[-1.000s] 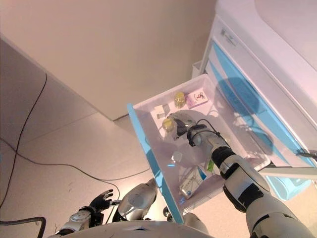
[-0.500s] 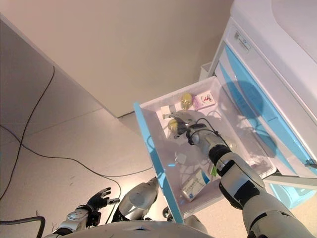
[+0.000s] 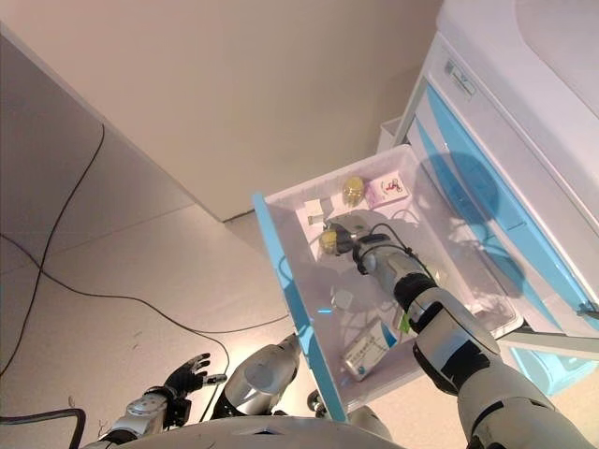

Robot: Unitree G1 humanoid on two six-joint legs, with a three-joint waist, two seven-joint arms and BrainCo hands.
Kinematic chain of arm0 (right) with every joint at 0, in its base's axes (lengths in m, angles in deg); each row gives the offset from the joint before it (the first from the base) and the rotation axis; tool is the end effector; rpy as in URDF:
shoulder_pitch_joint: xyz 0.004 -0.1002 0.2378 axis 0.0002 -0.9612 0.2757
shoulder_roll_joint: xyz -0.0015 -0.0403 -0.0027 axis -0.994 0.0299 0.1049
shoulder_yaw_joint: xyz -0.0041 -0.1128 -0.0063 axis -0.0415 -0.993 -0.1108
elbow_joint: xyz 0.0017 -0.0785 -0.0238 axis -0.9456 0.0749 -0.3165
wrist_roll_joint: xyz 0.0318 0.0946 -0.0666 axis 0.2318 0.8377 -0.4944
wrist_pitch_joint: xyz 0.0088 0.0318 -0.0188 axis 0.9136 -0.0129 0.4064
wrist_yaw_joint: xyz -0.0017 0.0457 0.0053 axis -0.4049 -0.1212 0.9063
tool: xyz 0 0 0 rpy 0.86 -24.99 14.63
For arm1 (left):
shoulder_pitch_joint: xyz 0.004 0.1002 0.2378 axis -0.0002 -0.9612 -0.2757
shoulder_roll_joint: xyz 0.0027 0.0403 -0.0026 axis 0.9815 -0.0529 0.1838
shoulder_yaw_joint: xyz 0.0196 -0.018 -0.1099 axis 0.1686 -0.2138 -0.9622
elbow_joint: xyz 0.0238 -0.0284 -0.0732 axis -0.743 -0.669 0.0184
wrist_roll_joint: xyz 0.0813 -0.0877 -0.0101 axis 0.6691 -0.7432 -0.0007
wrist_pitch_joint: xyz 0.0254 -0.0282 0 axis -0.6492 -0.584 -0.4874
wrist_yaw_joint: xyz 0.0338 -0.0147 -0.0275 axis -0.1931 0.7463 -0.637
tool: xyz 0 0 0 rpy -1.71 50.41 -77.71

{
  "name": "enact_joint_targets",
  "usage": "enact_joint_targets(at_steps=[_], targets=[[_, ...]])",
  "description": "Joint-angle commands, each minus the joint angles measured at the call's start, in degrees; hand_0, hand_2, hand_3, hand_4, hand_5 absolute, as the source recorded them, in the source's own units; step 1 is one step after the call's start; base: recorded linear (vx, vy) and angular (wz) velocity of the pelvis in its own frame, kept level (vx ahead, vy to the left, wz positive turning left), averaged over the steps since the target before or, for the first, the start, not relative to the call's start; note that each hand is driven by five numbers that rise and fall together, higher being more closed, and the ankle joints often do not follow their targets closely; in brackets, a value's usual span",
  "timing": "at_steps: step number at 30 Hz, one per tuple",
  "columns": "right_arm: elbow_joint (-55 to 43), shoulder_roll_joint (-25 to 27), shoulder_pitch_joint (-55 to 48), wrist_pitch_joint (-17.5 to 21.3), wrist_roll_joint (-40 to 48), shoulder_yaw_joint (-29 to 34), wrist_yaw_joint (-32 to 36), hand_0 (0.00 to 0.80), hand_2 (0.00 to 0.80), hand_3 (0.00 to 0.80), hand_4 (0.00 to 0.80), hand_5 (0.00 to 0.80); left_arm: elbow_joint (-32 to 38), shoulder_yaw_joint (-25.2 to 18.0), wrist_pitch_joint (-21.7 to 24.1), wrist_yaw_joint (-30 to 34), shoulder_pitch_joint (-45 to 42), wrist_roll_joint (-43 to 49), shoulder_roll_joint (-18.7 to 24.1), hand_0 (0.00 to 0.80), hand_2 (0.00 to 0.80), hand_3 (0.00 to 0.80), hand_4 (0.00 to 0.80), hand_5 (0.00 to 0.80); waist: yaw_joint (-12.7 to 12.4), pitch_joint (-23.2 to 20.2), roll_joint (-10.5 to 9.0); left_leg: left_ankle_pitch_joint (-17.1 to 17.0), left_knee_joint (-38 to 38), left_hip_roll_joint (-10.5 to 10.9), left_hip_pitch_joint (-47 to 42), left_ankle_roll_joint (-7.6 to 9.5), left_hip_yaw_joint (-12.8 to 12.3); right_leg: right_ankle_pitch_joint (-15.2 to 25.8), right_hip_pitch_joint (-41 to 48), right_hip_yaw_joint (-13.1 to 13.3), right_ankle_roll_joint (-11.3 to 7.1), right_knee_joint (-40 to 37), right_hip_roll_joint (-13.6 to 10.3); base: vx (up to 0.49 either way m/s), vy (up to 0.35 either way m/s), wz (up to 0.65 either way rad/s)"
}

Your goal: Open the drawer and pick up the medicine

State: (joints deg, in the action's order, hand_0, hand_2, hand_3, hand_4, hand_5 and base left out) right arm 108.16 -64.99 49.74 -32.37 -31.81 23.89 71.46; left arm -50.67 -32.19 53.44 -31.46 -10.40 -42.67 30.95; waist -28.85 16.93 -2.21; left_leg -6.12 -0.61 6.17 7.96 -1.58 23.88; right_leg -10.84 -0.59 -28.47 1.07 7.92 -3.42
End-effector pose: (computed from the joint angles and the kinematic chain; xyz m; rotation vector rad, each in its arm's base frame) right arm 0.3335 -0.1368 0.0255 -1.4647 -0.0084 0.5496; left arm 0.1021 0.2547 -0.1266 0.1455 0.9871 -0.0288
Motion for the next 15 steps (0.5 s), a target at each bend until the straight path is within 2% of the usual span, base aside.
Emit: enact_joint_targets(at_steps=[1, 15], targets=[[-1.6, -1.63, 1.9, 1.01, -1.25, -2.54, -0.78, 0.8, 0.8, 0.8, 0.8, 0.8, -0.5, 0.93, 1.87, 0.31, -1.56, -1.07, 2.07, 0.0, 0.0, 0.0, 0.0, 0.0, -0.97, 0.21, -0.9, 5.27, 0.41, 2.45, -0.32, 1.96, -1.31, 2.44, -0.53, 4.08, -5.54, 2.92, -4.83, 0.0, 0.0, 0.0], [-3.3, -1.82, 1.73, 0.85, 0.62, -2.06, -2.54, 0.8, 0.8, 0.8, 0.8, 0.8, -0.39, 0.51, 1.73, 0.19, -1.51, -0.65, 2.21, 0.0, 0.0, 0.0, 0.0, 0.0, -0.74, 0.45, -1.61, 5.37, 0.46, 2.47, -0.17, 2.23, -1.76, 3.24, -0.46, 4.57, -6.09, 2.15, -4.66, 0.0, 0.0, 0.0]])
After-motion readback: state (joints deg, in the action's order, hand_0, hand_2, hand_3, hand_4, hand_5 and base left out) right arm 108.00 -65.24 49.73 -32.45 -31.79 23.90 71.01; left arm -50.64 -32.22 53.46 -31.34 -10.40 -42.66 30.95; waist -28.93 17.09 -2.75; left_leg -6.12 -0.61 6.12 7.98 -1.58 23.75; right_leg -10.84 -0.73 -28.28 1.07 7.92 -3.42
